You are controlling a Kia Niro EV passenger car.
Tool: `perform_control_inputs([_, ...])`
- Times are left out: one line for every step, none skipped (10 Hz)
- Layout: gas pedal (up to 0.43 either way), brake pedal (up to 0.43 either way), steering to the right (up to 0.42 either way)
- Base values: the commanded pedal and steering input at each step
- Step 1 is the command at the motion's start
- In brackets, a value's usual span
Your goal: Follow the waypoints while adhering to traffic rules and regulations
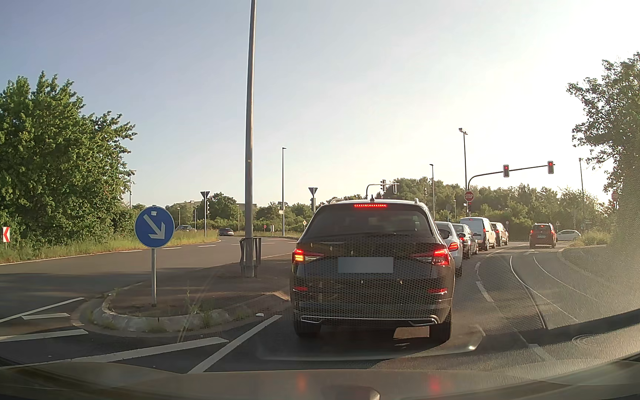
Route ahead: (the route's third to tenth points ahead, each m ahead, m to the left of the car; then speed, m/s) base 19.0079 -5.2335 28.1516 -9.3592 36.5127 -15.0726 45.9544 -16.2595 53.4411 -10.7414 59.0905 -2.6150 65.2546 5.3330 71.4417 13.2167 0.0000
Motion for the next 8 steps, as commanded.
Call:
perform_control_inputs([0.000, 0.433, 0.052])
perform_control_inputs([0.000, 0.433, 0.052])
perform_control_inputs([0.000, 0.433, 0.052])
perform_control_inputs([0.000, 0.433, 0.052])
perform_control_inputs([0.000, 0.433, 0.052])
perform_control_inputs([0.000, 0.427, 0.052])
perform_control_inputs([0.000, 0.433, 0.052])
perform_control_inputs([0.000, 0.433, 0.052])
